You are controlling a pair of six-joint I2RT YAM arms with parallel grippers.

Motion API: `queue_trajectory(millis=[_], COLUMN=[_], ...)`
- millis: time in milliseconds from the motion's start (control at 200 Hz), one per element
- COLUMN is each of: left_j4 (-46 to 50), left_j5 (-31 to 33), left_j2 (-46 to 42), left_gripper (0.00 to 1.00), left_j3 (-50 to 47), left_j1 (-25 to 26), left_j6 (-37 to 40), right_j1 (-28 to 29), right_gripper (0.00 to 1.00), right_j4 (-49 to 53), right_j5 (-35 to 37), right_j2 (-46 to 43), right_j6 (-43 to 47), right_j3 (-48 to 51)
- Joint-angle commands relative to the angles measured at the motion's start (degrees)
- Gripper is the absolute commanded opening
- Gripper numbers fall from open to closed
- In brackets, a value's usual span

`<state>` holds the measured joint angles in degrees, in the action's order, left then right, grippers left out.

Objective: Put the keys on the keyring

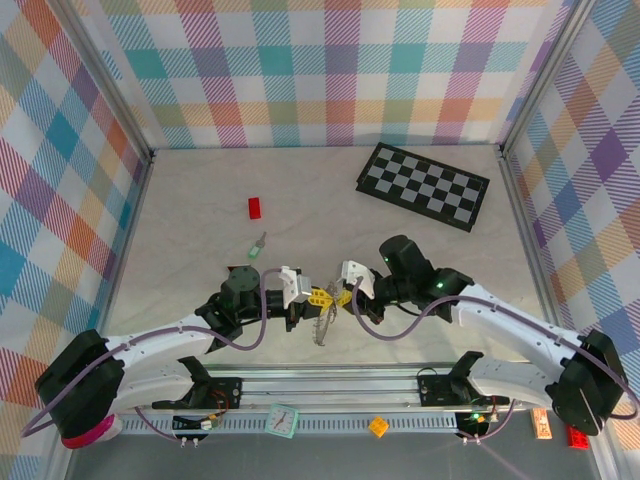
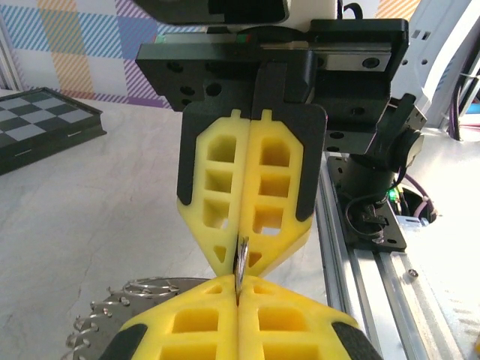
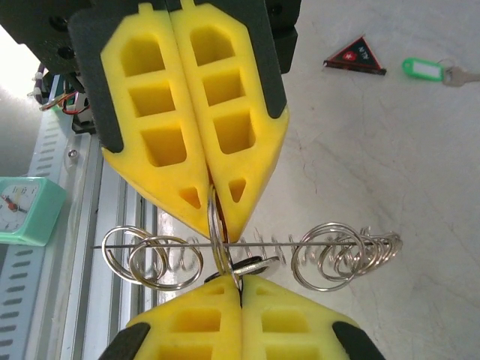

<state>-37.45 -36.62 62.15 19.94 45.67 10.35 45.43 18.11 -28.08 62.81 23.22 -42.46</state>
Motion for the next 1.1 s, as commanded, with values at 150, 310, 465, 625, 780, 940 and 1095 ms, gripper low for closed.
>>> queue_trajectory(millis=[150, 310, 465, 625, 780, 940, 1095], left_j4=[-5.96, -7.97, -14.76, -18.03, -19.22, -20.52, -20.8], left_j5=[-1.49, 0.6, 1.62, 2.17, 2.64, 3.21, 2.78], left_j2=[-0.62, -0.55, 1.69, 3.41, 4.47, 5.36, 5.8], left_gripper=[0.0, 0.0, 0.0, 0.0, 0.0, 0.0, 0.0], left_j3=[-0.05, -1.17, -1.96, -2.15, -2.01, -1.85, -1.4], left_j1=[0.56, 0.5, 0.54, 0.5, 0.51, 0.54, 0.5], left_j6=[0.2, -0.88, -5.14, -7.32, -8.45, -9.28, -9.82], right_j1=[0.29, 0.36, 0.75, 1.35, 1.59, 2.18, 2.55], right_gripper=[0.27, 0.39, 0.39, 0.39, 0.39, 0.38, 0.35], right_j4=[-0.2, -0.49, -2.66, -7.9, -13.14, -16.43, -21.28], right_j5=[0.12, 2.03, 0.92, 2.55, 3.13, 5.23, 10.18], right_j2=[-2.65, -6.51, -6.48, -5.95, -4.78, -2.96, -3.71], right_j6=[-0.05, -1.18, -3.41, -4.39, -5.42, -5.73, -5.57], right_j3=[-0.75, 2.66, 4.89, 7.01, 8.54, 9.61, 11.75])
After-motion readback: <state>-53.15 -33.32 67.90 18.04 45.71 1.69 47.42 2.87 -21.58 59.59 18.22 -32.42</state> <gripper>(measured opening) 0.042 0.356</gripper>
